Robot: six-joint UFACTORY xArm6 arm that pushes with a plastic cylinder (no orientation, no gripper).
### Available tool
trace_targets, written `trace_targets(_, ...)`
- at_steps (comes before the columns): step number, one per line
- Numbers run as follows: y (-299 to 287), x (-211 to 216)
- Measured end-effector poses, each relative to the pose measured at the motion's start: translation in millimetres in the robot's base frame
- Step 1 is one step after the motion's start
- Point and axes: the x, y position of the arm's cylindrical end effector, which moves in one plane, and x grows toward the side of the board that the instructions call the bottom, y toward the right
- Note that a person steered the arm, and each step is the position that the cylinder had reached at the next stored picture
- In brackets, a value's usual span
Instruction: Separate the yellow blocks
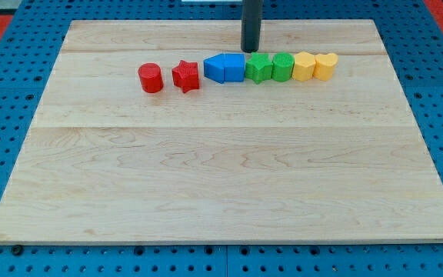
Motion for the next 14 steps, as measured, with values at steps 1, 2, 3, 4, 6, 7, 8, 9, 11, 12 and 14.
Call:
trace_targets(1, 36.3, 0.0)
trace_targets(2, 74.8, 0.1)
trace_targets(3, 102.7, 3.1)
trace_targets(4, 94.8, 22.4)
trace_targets(6, 92.7, 58.0)
trace_targets(7, 102.6, 63.0)
trace_targets(8, 93.1, 40.4)
trace_targets(9, 113.7, 32.4)
trace_targets(11, 145.6, 53.3)
trace_targets(12, 130.4, 50.0)
trace_targets(14, 69.5, 29.5)
